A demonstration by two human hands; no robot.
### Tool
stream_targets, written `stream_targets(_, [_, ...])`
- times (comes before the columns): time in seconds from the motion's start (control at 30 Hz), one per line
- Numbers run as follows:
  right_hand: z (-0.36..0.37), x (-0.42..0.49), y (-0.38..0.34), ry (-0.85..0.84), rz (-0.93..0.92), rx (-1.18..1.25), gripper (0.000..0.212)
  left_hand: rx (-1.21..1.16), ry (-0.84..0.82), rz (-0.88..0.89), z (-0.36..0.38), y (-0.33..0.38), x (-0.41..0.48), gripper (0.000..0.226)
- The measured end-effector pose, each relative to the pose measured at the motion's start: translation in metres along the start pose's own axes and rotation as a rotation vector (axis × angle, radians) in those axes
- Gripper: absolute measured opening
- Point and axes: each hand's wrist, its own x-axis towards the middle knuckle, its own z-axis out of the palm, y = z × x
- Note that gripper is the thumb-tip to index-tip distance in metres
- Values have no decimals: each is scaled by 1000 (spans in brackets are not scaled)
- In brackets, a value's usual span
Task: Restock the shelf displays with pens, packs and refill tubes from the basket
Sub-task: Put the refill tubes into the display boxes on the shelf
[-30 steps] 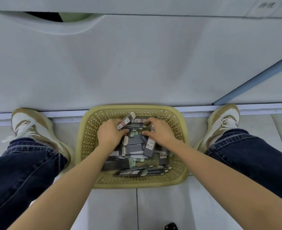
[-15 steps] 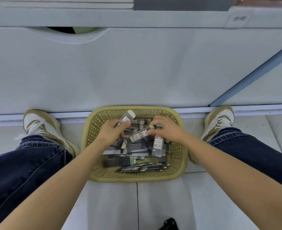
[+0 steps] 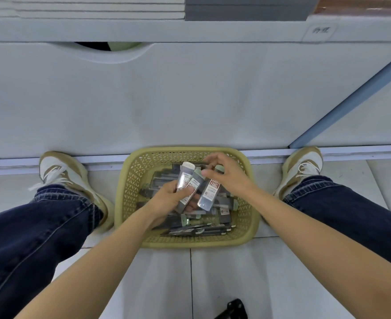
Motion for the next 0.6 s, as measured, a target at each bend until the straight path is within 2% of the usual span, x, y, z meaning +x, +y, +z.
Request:
stream_targets(0.13, [10,-4,-2,75,-66,22,22,-159,-21,-54,15,1,-3,26])
stream_targets(0.23, [18,-3,-5,130,-79,36,27,-157,-57,-10,25,-1,-3,32])
stream_targets(0.4, [10,0,0,16,38,94,24,-144,113,3,11,-2,-2,19])
stream_targets(0.5, [-2,2,20,-56,108,-214,27,-176,218,7,-7,-5,-1,24])
stream_targets(0.6, [7,1,34,-159,100,-480,44,-178,236,11,-14,-11,-2,26])
